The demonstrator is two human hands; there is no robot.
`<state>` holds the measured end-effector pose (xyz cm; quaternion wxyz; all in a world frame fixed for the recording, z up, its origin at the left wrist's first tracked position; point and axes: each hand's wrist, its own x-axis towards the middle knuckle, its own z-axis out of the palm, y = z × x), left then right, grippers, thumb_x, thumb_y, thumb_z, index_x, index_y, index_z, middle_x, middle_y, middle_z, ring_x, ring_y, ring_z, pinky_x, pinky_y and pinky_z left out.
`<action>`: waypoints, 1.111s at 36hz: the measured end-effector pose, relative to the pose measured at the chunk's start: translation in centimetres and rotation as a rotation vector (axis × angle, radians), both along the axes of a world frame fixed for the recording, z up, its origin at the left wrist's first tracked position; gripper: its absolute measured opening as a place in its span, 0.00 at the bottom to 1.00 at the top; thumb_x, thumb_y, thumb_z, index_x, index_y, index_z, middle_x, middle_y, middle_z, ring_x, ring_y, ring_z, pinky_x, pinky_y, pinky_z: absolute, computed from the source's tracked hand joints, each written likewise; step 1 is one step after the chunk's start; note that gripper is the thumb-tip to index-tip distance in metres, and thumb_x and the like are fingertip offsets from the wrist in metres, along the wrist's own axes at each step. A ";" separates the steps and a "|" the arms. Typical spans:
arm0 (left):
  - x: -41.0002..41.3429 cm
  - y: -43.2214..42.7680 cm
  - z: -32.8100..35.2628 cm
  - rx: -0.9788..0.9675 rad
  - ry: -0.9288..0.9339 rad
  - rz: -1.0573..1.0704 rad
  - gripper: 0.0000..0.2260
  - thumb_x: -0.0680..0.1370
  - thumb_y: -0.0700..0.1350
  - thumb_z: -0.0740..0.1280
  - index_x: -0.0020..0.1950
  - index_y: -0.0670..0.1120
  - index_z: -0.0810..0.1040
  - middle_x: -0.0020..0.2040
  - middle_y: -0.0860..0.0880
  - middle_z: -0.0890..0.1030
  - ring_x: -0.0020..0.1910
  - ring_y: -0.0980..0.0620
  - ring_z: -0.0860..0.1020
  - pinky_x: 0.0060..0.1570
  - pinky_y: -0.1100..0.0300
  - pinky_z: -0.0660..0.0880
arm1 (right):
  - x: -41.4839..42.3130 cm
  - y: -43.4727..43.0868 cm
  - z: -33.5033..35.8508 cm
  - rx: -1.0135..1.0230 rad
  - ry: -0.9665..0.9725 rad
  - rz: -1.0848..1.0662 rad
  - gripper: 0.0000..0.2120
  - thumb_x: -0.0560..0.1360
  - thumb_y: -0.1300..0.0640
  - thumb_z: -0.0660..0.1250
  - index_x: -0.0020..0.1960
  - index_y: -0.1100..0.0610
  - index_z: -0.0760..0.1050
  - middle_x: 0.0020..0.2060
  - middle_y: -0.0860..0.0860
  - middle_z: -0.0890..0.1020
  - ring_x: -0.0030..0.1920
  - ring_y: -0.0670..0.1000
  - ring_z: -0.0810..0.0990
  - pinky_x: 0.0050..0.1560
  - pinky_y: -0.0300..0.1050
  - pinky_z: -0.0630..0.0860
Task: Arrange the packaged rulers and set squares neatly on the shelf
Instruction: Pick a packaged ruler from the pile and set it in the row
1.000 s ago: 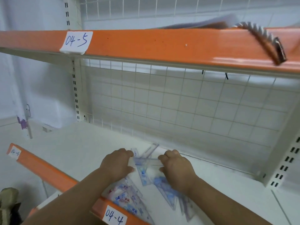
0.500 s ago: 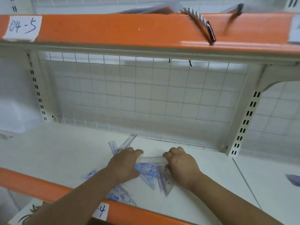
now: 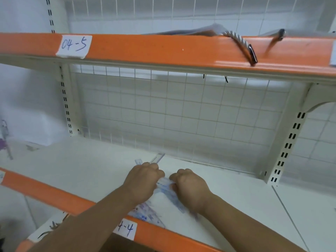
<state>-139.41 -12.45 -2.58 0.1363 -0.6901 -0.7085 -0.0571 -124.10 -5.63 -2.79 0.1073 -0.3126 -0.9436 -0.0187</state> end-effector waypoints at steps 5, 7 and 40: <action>-1.0 -1.1 -0.3 -0.006 -0.034 0.043 0.18 0.79 0.39 0.63 0.68 0.52 0.74 0.62 0.49 0.75 0.61 0.48 0.73 0.59 0.56 0.70 | -1.4 -0.4 0.0 -0.036 0.013 0.030 0.11 0.80 0.56 0.56 0.56 0.58 0.74 0.54 0.56 0.76 0.58 0.56 0.72 0.51 0.46 0.70; -1.4 -1.4 -0.4 -0.018 -0.047 0.051 0.19 0.78 0.39 0.63 0.68 0.53 0.74 0.62 0.50 0.75 0.61 0.48 0.72 0.59 0.56 0.70 | -1.6 -0.4 0.0 0.032 -0.006 0.075 0.12 0.80 0.55 0.57 0.59 0.57 0.74 0.55 0.56 0.76 0.59 0.57 0.72 0.53 0.48 0.71; -1.3 0.8 0.2 -0.156 -0.174 0.035 0.33 0.78 0.40 0.65 0.78 0.57 0.53 0.73 0.53 0.67 0.70 0.50 0.65 0.65 0.56 0.68 | -1.3 2.9 0.7 0.575 -0.381 0.566 0.17 0.53 0.47 0.80 0.40 0.44 0.81 0.28 0.44 0.75 0.29 0.47 0.76 0.27 0.36 0.67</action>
